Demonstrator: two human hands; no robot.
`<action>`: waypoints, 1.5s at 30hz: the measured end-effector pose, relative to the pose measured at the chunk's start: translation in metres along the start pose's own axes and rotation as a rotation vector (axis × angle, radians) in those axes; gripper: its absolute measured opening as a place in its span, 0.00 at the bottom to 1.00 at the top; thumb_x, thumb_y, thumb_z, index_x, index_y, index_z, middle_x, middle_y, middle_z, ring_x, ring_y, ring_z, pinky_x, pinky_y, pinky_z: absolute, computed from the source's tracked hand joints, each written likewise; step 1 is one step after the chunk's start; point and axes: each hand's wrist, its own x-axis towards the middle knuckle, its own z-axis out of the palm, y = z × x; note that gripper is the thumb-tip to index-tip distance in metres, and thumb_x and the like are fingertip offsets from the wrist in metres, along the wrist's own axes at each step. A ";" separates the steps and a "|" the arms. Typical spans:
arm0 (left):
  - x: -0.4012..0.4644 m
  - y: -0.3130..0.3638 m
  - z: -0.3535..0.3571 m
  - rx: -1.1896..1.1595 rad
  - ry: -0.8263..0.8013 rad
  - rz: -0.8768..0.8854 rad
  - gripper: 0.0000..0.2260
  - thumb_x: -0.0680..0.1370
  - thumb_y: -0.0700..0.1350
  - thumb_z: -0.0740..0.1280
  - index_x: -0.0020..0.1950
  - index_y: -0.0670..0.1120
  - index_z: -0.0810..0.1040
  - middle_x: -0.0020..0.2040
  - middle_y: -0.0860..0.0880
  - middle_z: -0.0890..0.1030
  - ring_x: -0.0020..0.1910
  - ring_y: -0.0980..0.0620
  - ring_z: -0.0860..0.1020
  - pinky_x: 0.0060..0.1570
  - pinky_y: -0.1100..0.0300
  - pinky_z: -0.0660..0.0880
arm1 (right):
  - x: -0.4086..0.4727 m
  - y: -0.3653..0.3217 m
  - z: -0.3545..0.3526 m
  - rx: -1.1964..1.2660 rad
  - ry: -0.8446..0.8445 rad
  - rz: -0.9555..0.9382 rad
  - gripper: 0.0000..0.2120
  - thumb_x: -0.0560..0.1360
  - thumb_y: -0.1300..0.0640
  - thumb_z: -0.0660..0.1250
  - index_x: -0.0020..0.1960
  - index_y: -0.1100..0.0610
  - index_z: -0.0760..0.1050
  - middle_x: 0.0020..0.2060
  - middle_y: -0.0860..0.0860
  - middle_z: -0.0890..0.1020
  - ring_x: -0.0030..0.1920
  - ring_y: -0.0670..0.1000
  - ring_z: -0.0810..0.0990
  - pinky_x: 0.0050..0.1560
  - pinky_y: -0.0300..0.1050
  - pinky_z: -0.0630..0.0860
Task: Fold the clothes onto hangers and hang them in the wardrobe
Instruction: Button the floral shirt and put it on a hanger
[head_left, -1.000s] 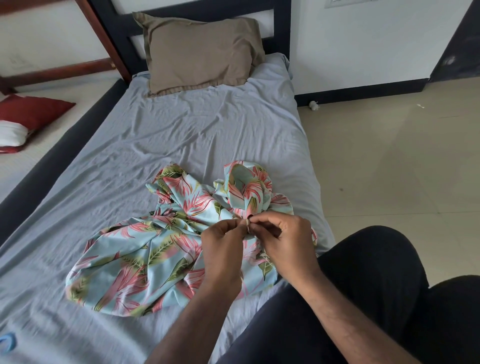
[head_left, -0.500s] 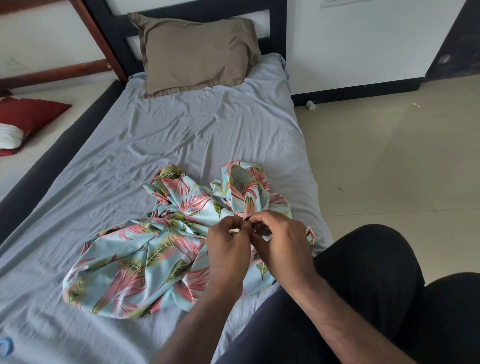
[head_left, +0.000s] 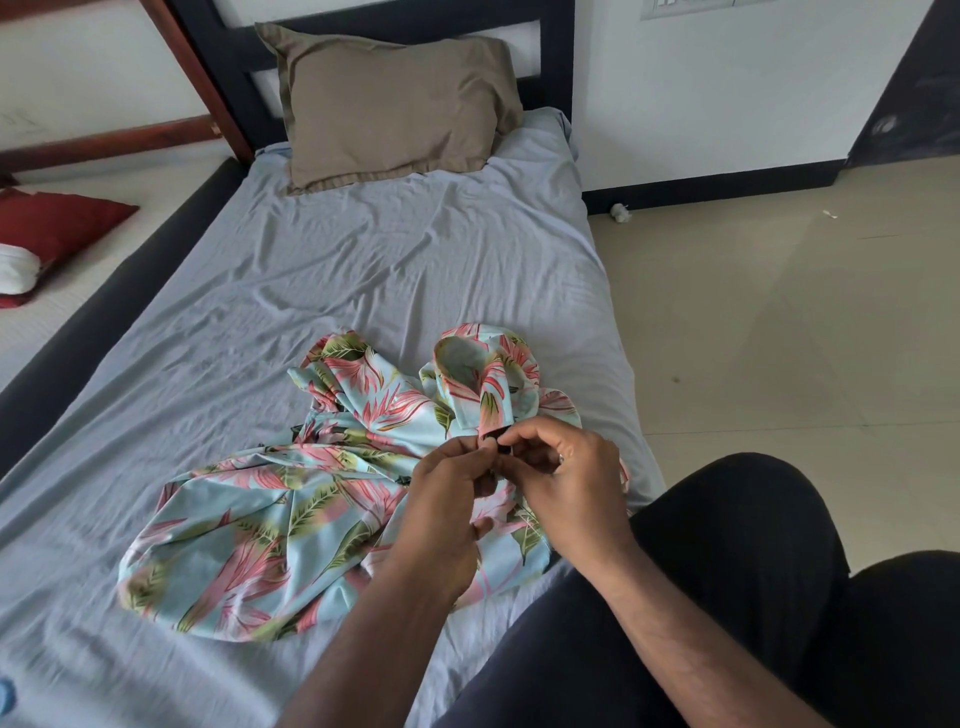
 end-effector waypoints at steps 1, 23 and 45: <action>0.002 0.000 0.000 0.017 0.006 0.011 0.05 0.78 0.39 0.64 0.49 0.47 0.78 0.42 0.47 0.74 0.39 0.53 0.70 0.45 0.52 0.65 | 0.000 0.000 -0.001 0.020 0.000 -0.003 0.06 0.72 0.62 0.79 0.47 0.55 0.85 0.38 0.44 0.86 0.40 0.47 0.86 0.42 0.46 0.83; 0.062 -0.012 -0.050 0.833 0.110 1.042 0.06 0.73 0.37 0.76 0.48 0.46 0.86 0.41 0.54 0.80 0.37 0.60 0.78 0.38 0.66 0.74 | 0.013 0.008 -0.005 0.140 0.154 0.083 0.11 0.75 0.63 0.74 0.52 0.53 0.75 0.43 0.46 0.83 0.46 0.46 0.82 0.46 0.38 0.79; 0.081 0.137 -0.131 0.376 -0.552 0.464 0.16 0.68 0.50 0.81 0.45 0.39 0.87 0.39 0.42 0.85 0.38 0.51 0.83 0.42 0.64 0.79 | 0.099 -0.026 -0.058 -0.306 -0.780 0.179 0.03 0.76 0.57 0.75 0.49 0.55 0.85 0.44 0.52 0.87 0.44 0.49 0.84 0.50 0.48 0.78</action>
